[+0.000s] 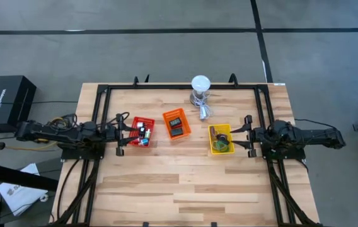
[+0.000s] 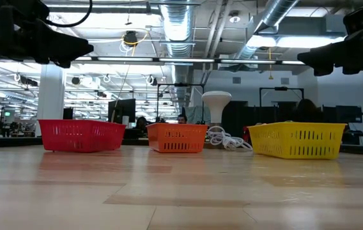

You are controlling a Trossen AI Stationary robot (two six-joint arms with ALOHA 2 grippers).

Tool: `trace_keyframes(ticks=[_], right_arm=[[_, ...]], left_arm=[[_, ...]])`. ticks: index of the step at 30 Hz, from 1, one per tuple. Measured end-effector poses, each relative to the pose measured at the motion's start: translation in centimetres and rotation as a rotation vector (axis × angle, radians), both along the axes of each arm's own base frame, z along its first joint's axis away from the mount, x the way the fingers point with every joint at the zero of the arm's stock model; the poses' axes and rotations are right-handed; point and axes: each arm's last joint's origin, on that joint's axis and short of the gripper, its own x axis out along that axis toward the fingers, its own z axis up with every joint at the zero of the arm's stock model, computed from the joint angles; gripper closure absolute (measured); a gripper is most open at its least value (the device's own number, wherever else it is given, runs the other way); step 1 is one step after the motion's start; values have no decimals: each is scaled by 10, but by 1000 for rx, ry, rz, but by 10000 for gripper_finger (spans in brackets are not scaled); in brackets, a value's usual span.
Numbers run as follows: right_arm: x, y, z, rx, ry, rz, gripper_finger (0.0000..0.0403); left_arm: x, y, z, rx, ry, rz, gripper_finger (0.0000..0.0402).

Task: Pick & Place Office items
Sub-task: Return to Home Position

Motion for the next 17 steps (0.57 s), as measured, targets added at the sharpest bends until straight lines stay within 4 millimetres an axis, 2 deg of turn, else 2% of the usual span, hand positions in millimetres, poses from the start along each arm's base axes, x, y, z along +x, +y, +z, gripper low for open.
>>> trace_keyframes(ticks=[17], right_arm=[[0, 0, 0, 0, 1, -1, 223]], left_arm=[[0, 0, 1, -5, -6, 1, 273]])
